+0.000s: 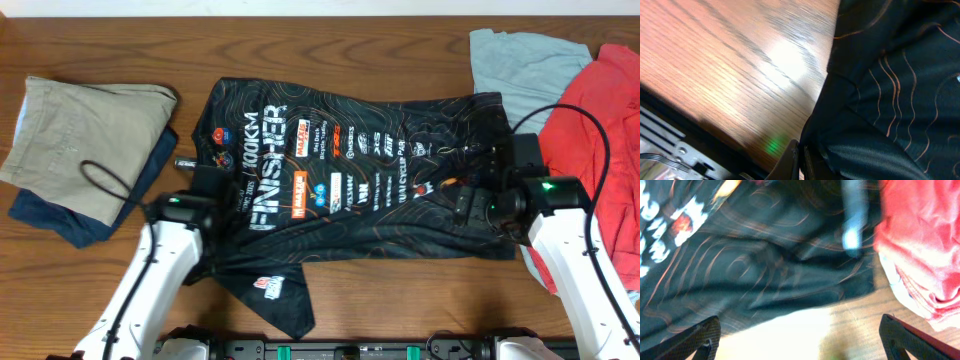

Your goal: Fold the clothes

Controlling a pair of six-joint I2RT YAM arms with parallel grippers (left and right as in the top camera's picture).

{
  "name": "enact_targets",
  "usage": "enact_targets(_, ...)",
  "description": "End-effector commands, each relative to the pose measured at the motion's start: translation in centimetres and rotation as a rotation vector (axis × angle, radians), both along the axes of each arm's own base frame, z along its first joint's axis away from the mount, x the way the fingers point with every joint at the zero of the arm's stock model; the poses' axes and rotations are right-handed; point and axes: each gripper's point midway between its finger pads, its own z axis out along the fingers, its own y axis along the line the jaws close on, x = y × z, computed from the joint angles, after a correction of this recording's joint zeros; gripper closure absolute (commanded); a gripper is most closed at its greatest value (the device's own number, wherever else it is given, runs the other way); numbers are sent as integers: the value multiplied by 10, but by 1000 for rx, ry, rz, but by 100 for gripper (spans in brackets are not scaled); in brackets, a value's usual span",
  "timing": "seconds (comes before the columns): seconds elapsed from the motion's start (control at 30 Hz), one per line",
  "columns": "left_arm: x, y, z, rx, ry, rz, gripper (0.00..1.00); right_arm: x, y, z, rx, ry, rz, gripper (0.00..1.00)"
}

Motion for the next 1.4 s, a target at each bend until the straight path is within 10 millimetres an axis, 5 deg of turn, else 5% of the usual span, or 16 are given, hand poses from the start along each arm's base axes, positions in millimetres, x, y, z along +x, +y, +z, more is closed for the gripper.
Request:
enact_targets(0.0, 2, 25, 5, 22, -4, 33, 94, 7, -16, -5, 0, -43, -95, 1)
enact_targets(0.13, 8, 21, 1, -114, -30, 96, 94, 48, -12, 4, 86, -199, 51, 25)
enact_targets(0.17, 12, 16, 1, -164, -46, 93, 94, 55, -11, 6, 100, -231, 75, 37)
enact_targets(0.27, 20, 6, 1, -226, -81, 89, 94, 74, -25, 7, 79, -292, 47, 92)
enact_targets(0.3, 22, 4, 1, -241, -88, 87, 94, 82, -30, 6, 75, -312, 35, 99)
enact_targets(0.63, 23, 2, 1, -252, -89, 86, 94, 130, -62, -49, 49, -334, -22, 99)
enact_targets(0.83, 23, 2, 1, -252, -89, 86, 94, 137, -85, -84, 27, -303, -75, 99)
enact_targets(1.17, 23, 2, 1, -252, -90, 86, 94, 107, -160, -131, -192, -165, -252, 99)
enact_targets(1.37, 22, 2, 1, -252, -89, 86, 94, 89, -218, -127, -263, -187, -457, 99)
